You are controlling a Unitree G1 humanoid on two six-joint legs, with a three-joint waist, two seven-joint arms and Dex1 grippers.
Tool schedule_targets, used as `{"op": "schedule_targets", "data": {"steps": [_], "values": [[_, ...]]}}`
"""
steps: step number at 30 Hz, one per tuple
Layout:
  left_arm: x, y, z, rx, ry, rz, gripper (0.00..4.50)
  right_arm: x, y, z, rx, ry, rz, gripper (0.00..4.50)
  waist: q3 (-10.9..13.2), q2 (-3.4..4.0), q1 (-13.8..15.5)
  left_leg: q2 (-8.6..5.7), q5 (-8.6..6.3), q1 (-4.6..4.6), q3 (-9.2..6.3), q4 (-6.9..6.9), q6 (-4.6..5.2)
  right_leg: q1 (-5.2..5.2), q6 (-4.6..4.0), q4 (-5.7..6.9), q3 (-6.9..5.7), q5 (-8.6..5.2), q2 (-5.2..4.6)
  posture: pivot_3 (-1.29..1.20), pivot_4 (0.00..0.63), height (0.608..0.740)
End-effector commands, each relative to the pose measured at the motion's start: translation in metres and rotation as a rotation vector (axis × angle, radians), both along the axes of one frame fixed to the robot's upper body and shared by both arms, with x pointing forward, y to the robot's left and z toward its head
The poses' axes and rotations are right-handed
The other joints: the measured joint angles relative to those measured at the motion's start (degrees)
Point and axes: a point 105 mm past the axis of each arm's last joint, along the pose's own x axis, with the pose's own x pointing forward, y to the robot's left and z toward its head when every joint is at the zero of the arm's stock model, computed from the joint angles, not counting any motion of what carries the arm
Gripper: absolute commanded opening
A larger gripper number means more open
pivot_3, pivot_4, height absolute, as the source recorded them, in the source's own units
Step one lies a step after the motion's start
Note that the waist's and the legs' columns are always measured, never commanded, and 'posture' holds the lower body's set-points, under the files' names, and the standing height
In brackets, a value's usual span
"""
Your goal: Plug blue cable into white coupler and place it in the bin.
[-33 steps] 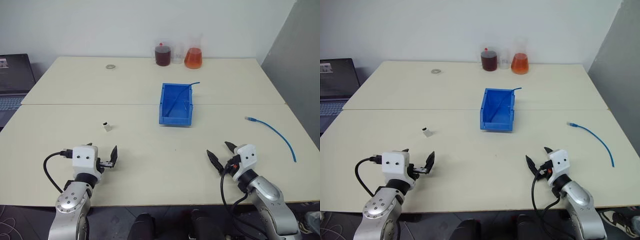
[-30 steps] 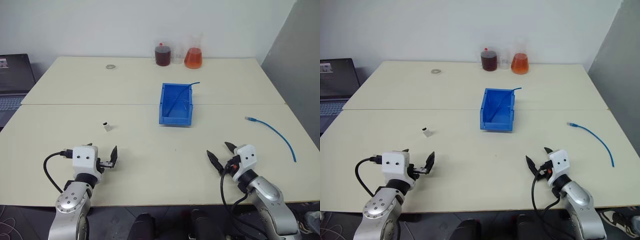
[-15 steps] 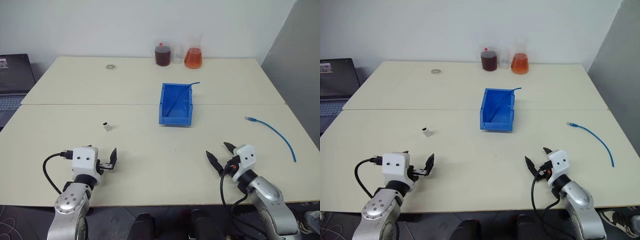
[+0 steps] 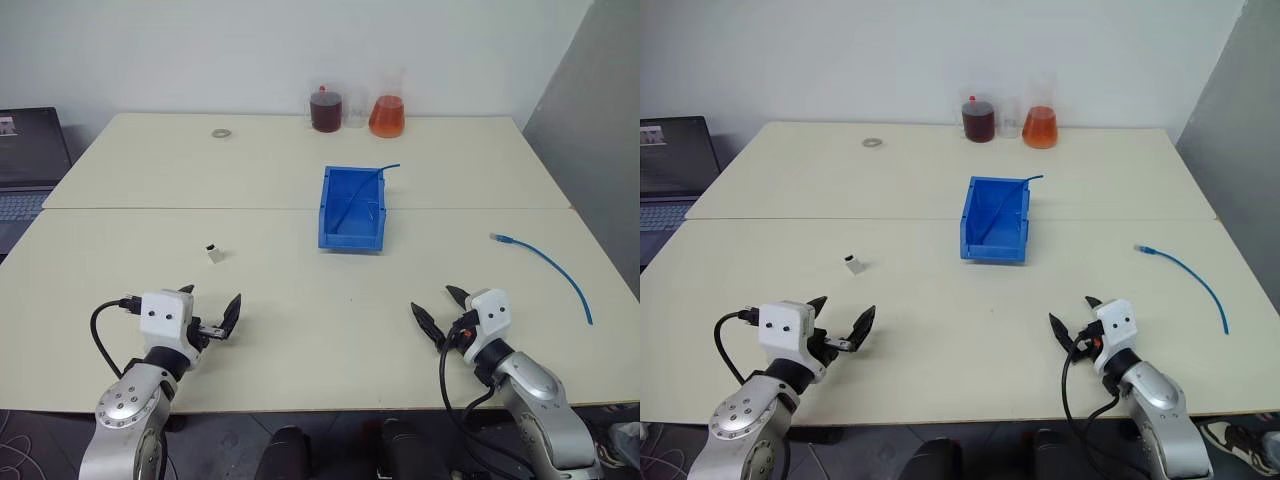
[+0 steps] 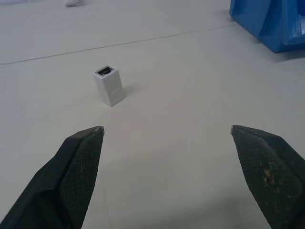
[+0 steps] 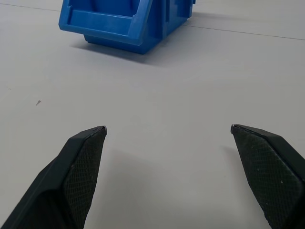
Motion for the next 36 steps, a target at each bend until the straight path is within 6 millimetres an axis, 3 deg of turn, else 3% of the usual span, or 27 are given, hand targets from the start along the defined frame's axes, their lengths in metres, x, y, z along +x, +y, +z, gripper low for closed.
{"op": "schedule_targets", "data": {"steps": [1,9,13,17,19,24,29,36], "values": [[0.01,-0.02,0.029,0.058,-0.065,-0.195,4.5,0.0,0.001,0.02,0.044,-0.062,-0.011,4.45,0.0,0.0,0.05,0.03,0.0,-0.01,-0.03,0.02,0.0,-0.01,0.0,0.01,-0.02,0.0,0.04,0.0,0.15,0.74],[0.03,-0.074,0.07,0.069,-0.04,-0.592,4.5,0.0,-0.027,0.049,0.038,-0.14,-0.123,4.45,0.0,0.0,0.13,-0.04,0.0,-0.06,-0.02,0.09,0.0,0.0,0.19,0.01,0.14,0.11,0.1,0.0,0.15,0.74],[0.032,-0.107,0.08,0.13,0.057,-0.816,4.5,0.005,-0.083,0.079,-0.026,-0.198,-0.266,4.45,0.02,0.01,-0.05,-0.06,0.0,-0.1,0.06,0.08,0.0,-0.05,0.22,0.0,0.22,0.13,0.14,0.0,0.15,0.74],[0.041,-0.121,0.086,0.182,0.083,-0.88,4.5,0.016,-0.136,0.085,-0.086,-0.139,-0.364,4.45,0.02,0.0,-0.17,-0.1,0.0,-0.02,0.28,0.08,0.0,-0.04,0.28,0.0,0.25,0.17,0.14,0.0,0.15,0.74],[0.044,-0.129,0.087,0.199,0.096,-0.91,4.5,0.023,-0.165,0.086,-0.094,-0.089,-0.416,4.45,0.02,0.0,-0.23,-0.09,0.0,-0.01,0.29,0.06,0.01,-0.03,0.27,-0.02,0.29,0.16,0.16,0.0,0.15,0.74],[0.044,-0.146,0.088,0.211,0.127,-0.992,4.5,0.04,-0.205,0.073,-0.17,0.069,-0.435,4.45,0.06,0.0,-0.38,-0.03,-0.01,-0.03,0.34,0.07,0.06,-0.08,0.18,-0.01,0.38,0.18,0.3,0.0,0.15,0.74],[0.044,-0.162,0.088,0.231,0.123,-1.042,4.5,0.061,-0.231,0.055,-0.151,0.216,-0.438,4.45,0.09,-0.01,-1.15,-0.01,-0.02,0.01,0.49,0.14,0.08,-0.07,0.2,-0.03,0.48,0.22,0.34,0.0,0.15,0.74],[0.044,-0.171,0.088,0.232,0.108,-1.06,4.5,0.079,-0.241,0.038,-0.057,0.348,-0.462,4.45,0.11,0.02,-1.62,0.05,-0.02,0.0,0.67,0.1,0.08,-0.09,0.16,-0.03,0.56,0.21,0.35,0.0,0.15,0.74]]}}
